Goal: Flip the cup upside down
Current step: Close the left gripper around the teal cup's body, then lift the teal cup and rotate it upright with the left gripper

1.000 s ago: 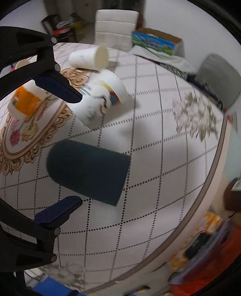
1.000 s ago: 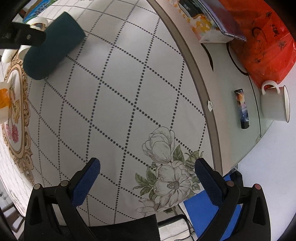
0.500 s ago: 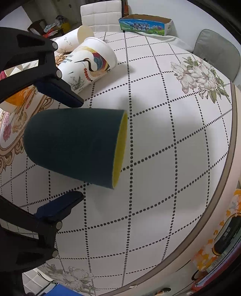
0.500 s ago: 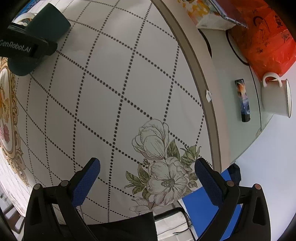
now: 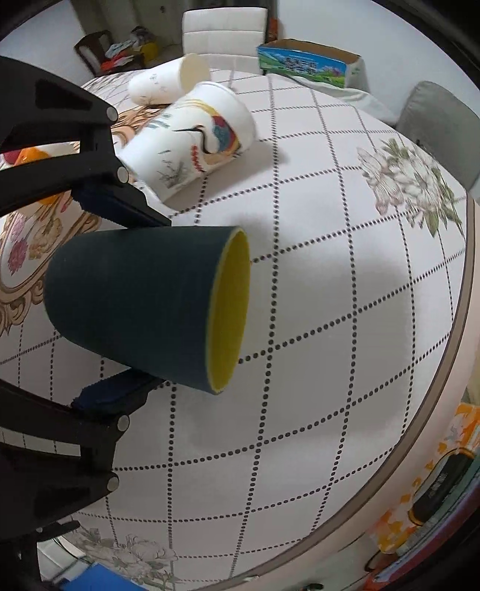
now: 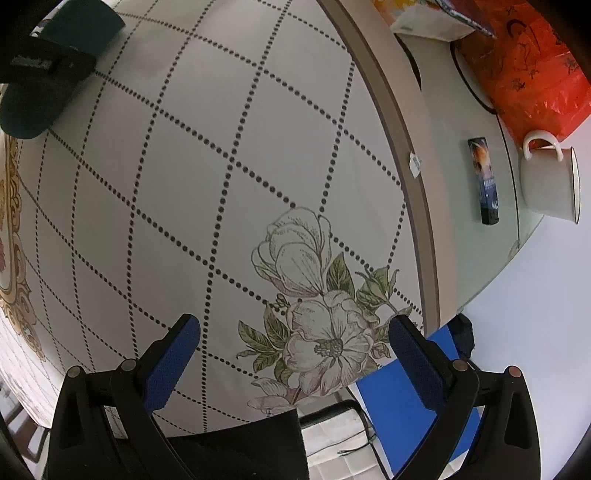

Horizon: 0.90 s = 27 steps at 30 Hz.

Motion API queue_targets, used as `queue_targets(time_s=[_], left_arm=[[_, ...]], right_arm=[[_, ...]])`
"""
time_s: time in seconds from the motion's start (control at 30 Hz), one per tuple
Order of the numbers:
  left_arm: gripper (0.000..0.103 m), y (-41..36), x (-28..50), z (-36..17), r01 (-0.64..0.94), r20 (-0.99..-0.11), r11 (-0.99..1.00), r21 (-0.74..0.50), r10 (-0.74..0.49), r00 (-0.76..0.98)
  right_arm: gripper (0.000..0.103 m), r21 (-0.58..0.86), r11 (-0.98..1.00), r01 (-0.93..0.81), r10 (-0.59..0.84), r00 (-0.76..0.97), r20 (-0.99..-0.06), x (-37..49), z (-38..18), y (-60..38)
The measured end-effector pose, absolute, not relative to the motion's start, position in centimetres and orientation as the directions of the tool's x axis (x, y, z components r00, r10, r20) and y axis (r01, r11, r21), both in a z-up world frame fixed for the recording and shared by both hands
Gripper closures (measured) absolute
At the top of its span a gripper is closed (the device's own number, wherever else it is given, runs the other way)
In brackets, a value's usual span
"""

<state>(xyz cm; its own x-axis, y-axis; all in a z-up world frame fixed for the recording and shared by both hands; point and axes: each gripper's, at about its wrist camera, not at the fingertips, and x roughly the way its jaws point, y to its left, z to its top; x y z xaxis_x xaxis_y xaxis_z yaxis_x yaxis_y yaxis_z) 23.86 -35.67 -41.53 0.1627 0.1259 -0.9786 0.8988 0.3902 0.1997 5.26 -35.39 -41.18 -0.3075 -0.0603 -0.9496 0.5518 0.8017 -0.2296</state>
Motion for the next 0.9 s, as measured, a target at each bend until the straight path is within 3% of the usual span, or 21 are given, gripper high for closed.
queue_targets(time_s=[0.57, 0.9], left_arm=[[0.036, -26.9, 22.9, -36.2, 0.739, -0.998, 0.672, 0.053, 0.055, 0.021], [0.036, -22.9, 18.0, -34.2, 0.565, -0.995, 0.823, -0.057, 0.002, -0.104]], right_arm=[[0.000, -0.186, 0.855, 0.484, -0.073, -0.242, -0.967, 3.4, -39.8, -34.3], [0.000, -0.136, 0.888, 0.440, -0.064, -0.173, -0.983, 0.2, -37.8, -32.5]])
